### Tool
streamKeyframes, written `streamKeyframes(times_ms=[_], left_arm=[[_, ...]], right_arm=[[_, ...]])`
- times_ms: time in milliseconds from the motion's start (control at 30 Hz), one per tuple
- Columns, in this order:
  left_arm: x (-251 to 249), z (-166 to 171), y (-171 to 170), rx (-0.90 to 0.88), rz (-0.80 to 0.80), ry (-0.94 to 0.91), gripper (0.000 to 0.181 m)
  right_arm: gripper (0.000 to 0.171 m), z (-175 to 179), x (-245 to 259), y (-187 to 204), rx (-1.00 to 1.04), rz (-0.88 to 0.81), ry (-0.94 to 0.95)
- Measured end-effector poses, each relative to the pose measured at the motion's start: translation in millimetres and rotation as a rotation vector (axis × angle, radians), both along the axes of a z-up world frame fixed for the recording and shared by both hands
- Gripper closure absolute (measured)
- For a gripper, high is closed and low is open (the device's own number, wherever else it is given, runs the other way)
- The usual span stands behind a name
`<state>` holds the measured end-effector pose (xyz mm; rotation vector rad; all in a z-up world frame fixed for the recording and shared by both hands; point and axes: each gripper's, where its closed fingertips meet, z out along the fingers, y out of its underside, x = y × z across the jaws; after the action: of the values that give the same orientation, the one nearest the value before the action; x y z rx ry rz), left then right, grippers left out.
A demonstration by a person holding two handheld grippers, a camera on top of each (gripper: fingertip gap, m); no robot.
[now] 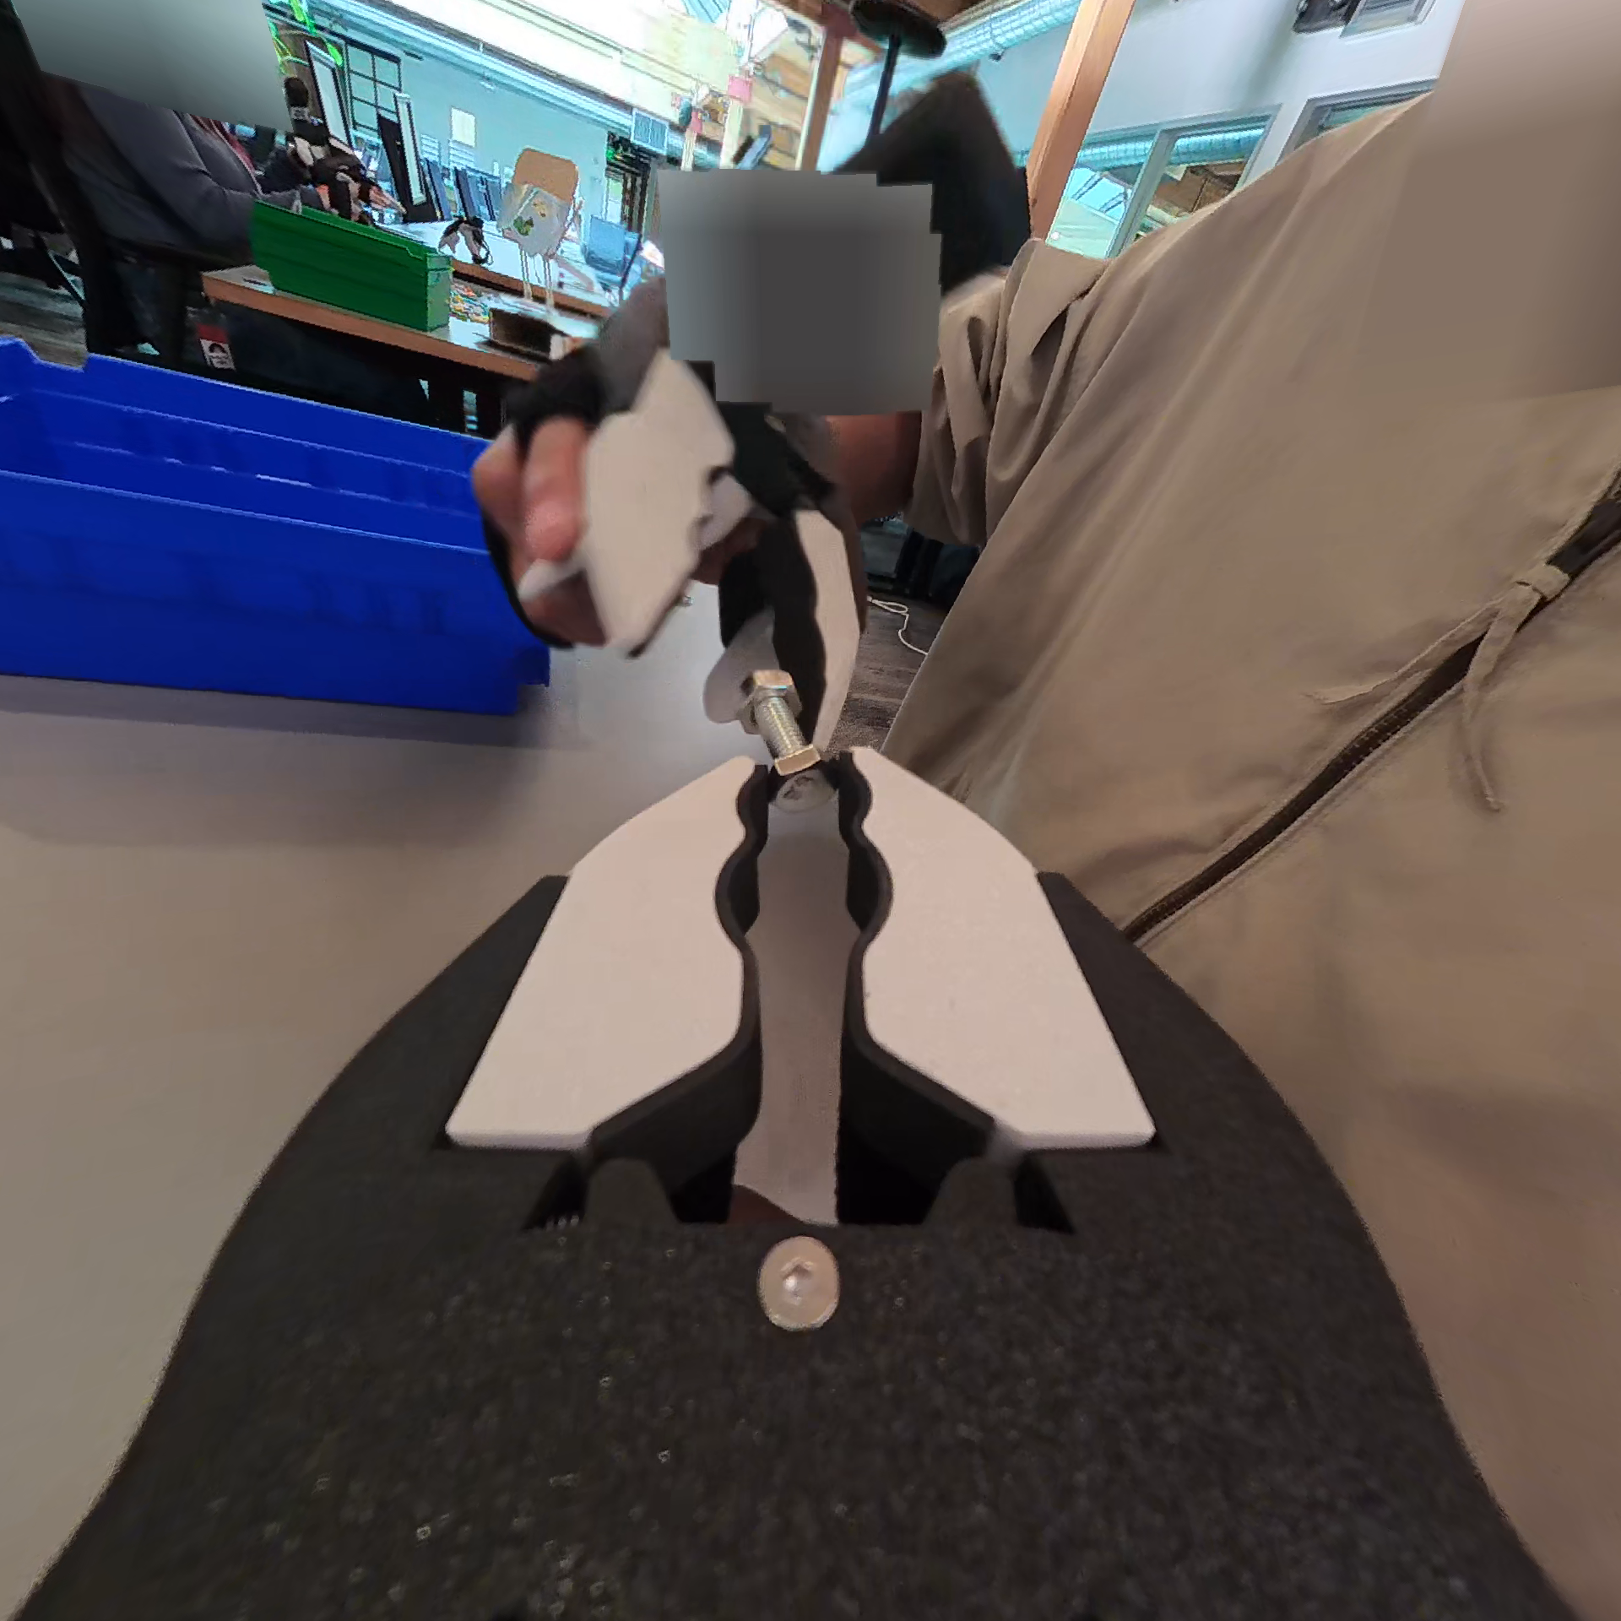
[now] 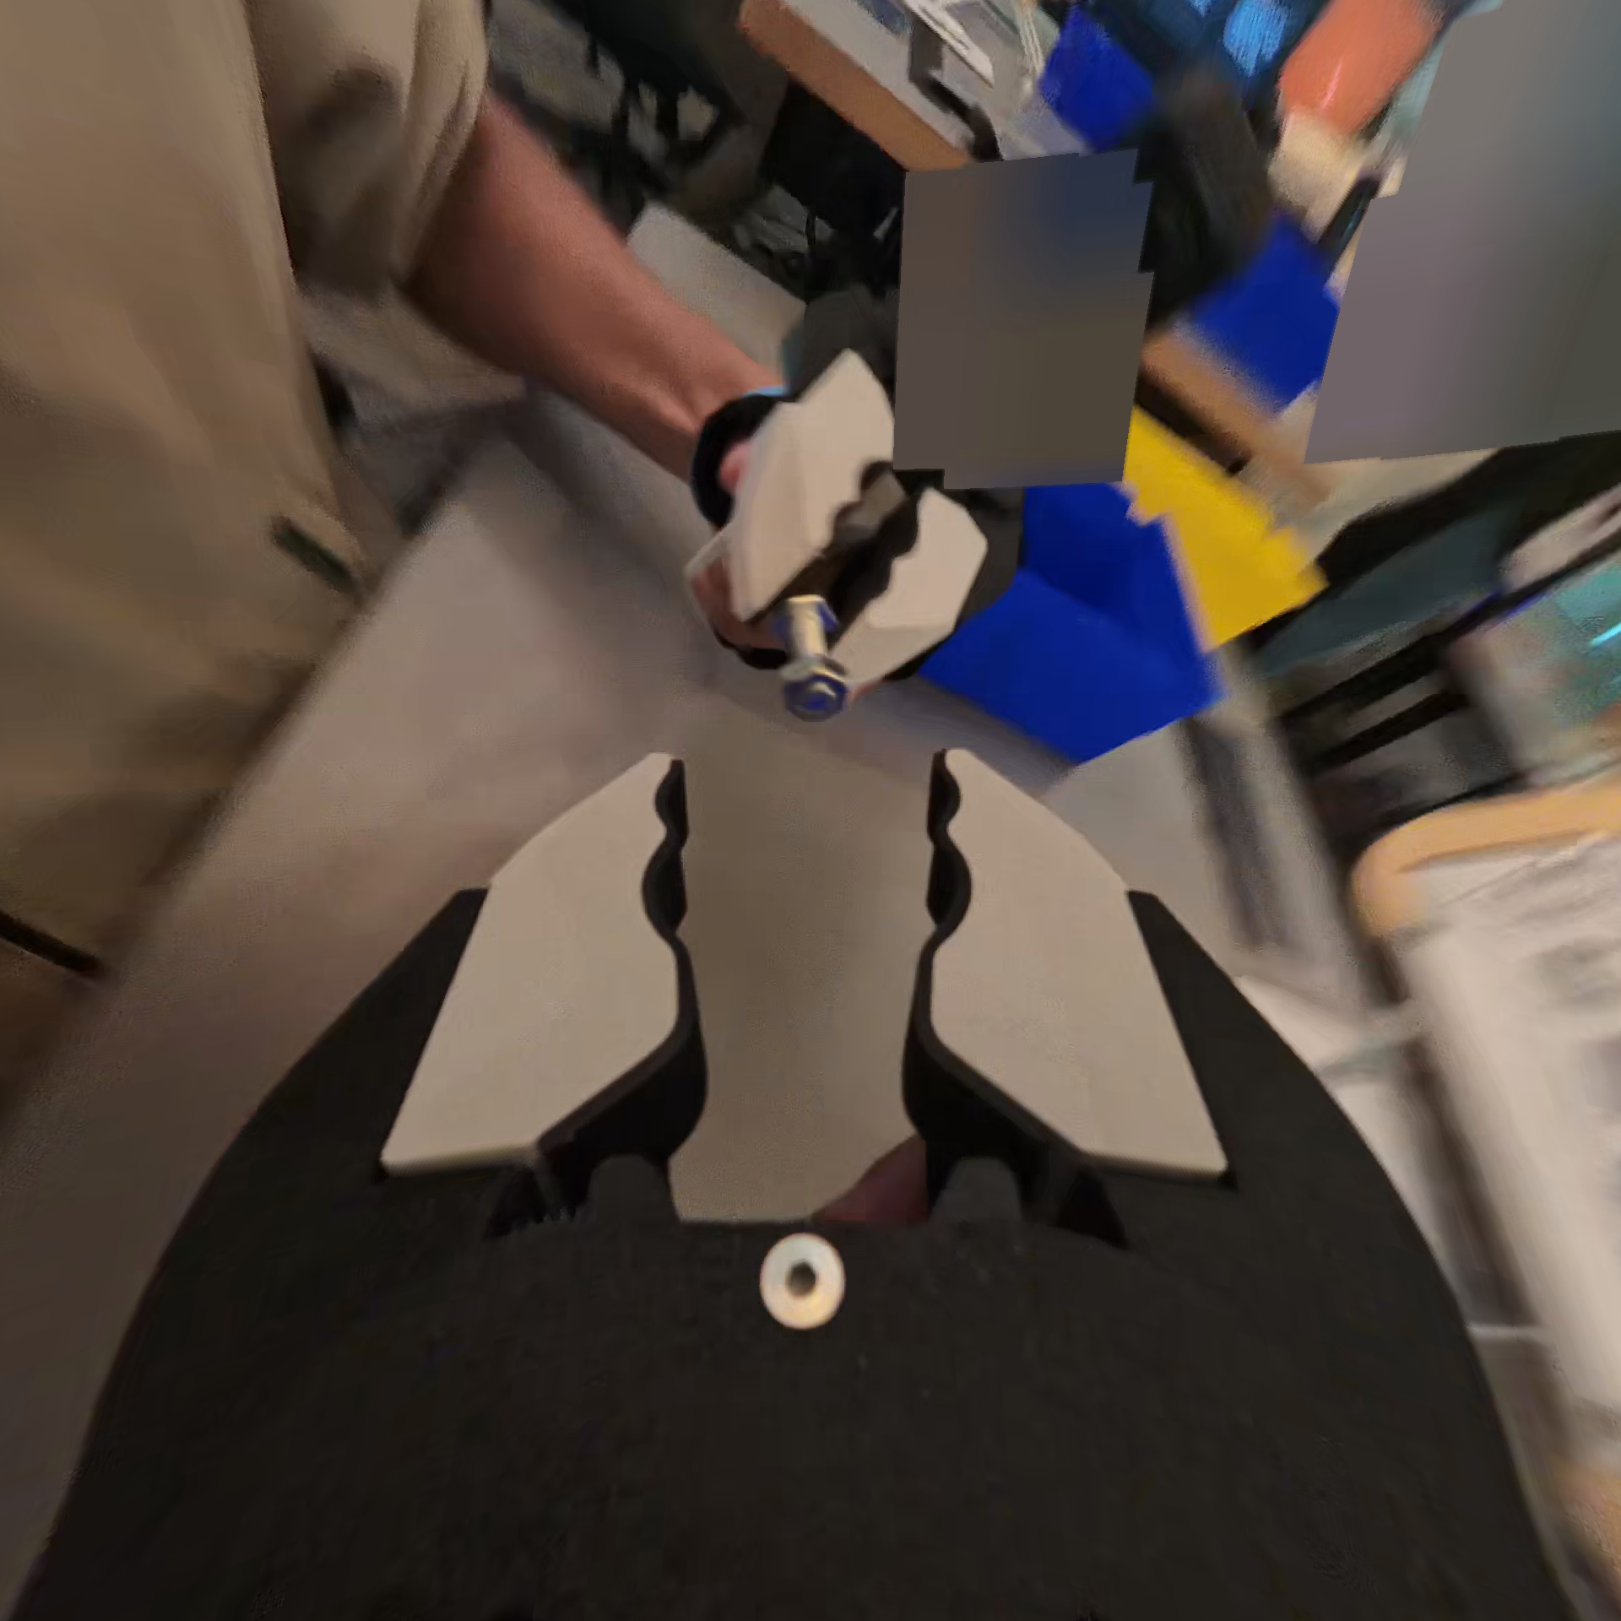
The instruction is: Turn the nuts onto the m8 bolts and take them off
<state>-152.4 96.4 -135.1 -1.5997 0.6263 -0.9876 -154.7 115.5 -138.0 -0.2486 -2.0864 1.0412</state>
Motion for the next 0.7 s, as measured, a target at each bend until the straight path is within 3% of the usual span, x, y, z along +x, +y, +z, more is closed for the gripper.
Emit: streamKeyframes(times_ms=[67, 133, 233, 467, 567, 700], left_arm=[[0.9, -0.9, -1.0, -0.009, -0.012, -0.003, 0.166], [2.0, -1.4, -1.4, -0.013, -0.02, -0.005, 0.166], [4.7, -1.8, -2.6, -0.017, -0.035, -0.001, 0.166], [7.3, -1.7, -4.3, -0.021, -0.061, -0.008, 0.166], [5.5, -3.7, -2.7, -0.022, -0.044, 0.008, 0.166], [3.2, -6.8, -2.0, -0.023, -0.025, 0.028, 0.166]], right_arm=[[0.118, -1.7, 2.1, -4.7, 0.236, 0.043, 0.176], [0.12, -0.9, 1.1, -7.1, 0.344, 0.075, 0.266], [0.122, 3.6, -2.5, -7.9, 0.4, 0.104, 0.33], [0.153, 6.1, 0.6, -17.8, 0.455, 0.189, 0.395], [0.156, 3.0, -0.8, -16.8, 0.391, 0.166, 0.277], [0.157, -3.7, -0.2, -17.1, 0.114, 0.105, -0.046]])
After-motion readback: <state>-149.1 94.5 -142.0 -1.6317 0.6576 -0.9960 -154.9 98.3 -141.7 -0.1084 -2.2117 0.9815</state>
